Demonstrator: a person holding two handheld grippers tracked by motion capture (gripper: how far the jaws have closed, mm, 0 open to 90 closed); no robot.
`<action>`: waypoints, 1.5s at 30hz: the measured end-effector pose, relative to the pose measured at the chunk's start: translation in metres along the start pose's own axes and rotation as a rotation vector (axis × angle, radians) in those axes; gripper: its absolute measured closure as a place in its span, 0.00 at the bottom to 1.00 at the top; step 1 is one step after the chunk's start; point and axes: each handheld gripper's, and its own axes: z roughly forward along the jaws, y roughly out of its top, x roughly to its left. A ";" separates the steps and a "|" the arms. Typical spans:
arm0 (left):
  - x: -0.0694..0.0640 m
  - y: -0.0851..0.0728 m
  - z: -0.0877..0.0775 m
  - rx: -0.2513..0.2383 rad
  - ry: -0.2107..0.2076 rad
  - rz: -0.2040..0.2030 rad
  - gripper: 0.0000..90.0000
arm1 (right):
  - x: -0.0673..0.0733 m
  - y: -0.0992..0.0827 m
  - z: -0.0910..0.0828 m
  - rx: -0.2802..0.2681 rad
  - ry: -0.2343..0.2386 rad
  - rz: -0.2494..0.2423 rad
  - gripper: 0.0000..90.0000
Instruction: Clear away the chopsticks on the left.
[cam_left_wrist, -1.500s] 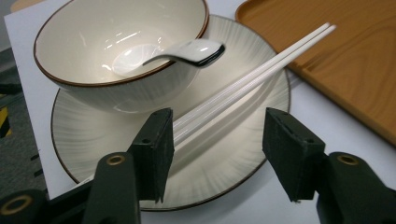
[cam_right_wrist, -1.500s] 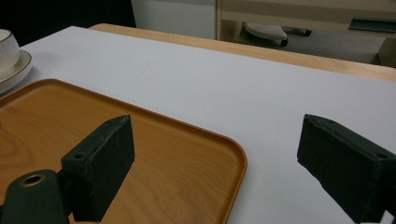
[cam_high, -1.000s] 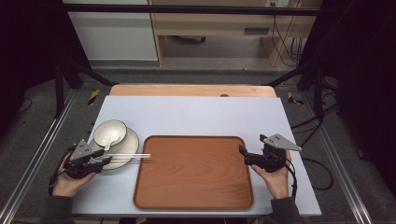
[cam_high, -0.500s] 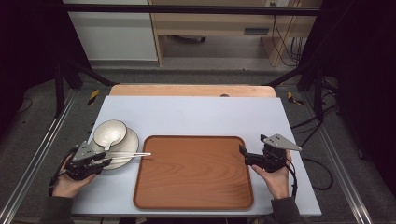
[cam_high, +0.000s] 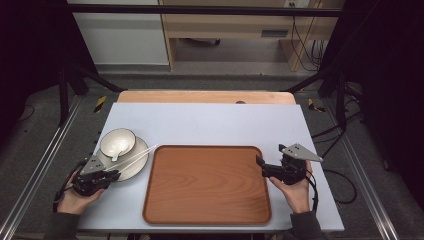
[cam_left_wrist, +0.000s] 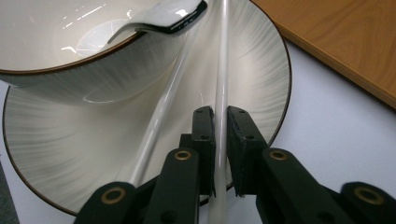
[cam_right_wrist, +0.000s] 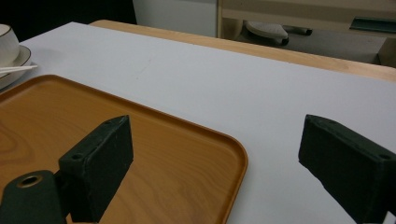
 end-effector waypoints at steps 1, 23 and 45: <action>0.000 0.000 0.000 0.001 0.006 -0.007 0.92 | 0.000 0.000 0.000 0.001 -0.002 -0.002 0.11; -0.005 0.012 0.009 -0.010 -0.012 -0.103 0.93 | 0.000 0.000 0.001 0.005 0.000 0.002 0.11; -0.043 0.034 -0.016 -0.128 -0.002 -0.132 0.94 | -0.001 0.003 -0.005 -0.014 -0.019 -0.010 0.06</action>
